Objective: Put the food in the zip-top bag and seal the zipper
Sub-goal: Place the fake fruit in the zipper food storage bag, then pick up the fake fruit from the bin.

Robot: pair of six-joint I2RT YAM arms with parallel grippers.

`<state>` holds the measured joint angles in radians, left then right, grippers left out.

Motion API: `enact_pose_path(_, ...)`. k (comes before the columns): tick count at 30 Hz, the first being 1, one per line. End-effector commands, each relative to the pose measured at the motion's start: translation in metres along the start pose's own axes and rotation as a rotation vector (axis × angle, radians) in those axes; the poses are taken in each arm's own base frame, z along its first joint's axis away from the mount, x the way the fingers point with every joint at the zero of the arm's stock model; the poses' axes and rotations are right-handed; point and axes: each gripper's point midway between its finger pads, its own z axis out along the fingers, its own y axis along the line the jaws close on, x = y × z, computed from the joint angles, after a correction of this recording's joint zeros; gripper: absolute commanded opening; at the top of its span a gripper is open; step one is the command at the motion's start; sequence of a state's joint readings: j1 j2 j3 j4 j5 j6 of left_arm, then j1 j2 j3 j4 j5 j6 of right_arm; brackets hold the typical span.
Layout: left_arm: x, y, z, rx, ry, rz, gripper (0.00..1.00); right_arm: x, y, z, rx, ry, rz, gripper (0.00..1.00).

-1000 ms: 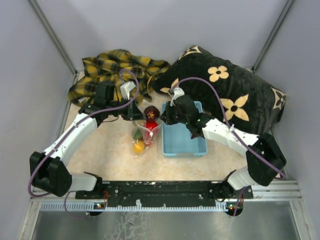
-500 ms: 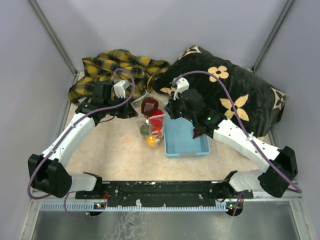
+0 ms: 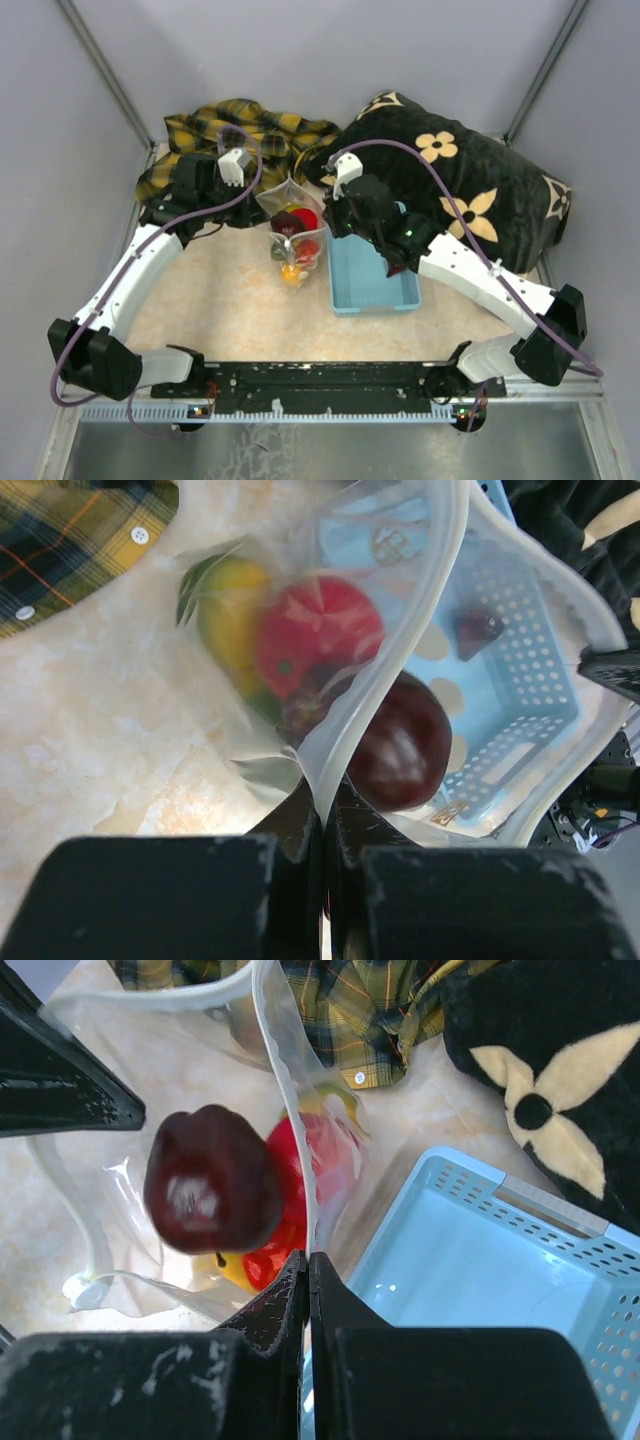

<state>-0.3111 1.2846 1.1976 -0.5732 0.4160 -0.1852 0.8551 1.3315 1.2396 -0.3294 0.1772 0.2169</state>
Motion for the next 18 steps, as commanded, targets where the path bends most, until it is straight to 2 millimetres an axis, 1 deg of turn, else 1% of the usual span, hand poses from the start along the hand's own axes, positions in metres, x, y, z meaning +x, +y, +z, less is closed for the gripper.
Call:
enact_pose_path(1,-0.033,-0.012,-0.021,0.006,-0.094,0.047,0.01,-0.042,0.003,-0.011,-0.005,-0.133,-0.009,0.00)
enact_pose_path(3,-0.033,-0.015,-0.020,0.030,-0.090,0.046,0.01,-0.046,0.004,-0.013,-0.010,-0.148,-0.010,0.00)
enact_pose_path(6,-0.028,-0.013,-0.015,0.033,-0.076,0.042,0.00,-0.048,0.014,-0.018,-0.062,-0.119,-0.005,0.00)
enact_pose_path(8,-0.022,-0.002,-0.009,-0.006,-0.070,0.035,0.00,-0.048,0.019,-0.023,-0.093,-0.128,-0.003,0.00)
enact_pose_path(10,-0.016,0.014,-0.005,-0.066,-0.039,0.026,0.00,-0.046,0.012,-0.026,-0.064,-0.151,-0.002,0.00)
enact_pose_path(12,-0.012,0.020,-0.003,-0.085,-0.023,0.021,0.00,-0.041,0.009,-0.027,-0.060,-0.149,-0.005,0.00)
enact_pose_path(15,-0.012,0.011,-0.002,-0.024,-0.033,0.027,0.00,-0.029,0.017,-0.022,-0.108,-0.113,-0.020,0.00)
enact_pose_path(16,-0.010,0.006,-0.002,0.009,-0.032,0.029,0.00,-0.025,0.018,-0.022,-0.116,-0.101,-0.021,0.03)
enact_pose_path(18,-0.008,0.004,-0.001,0.026,-0.033,0.031,0.00,-0.020,0.018,-0.022,-0.118,-0.083,-0.025,0.11)
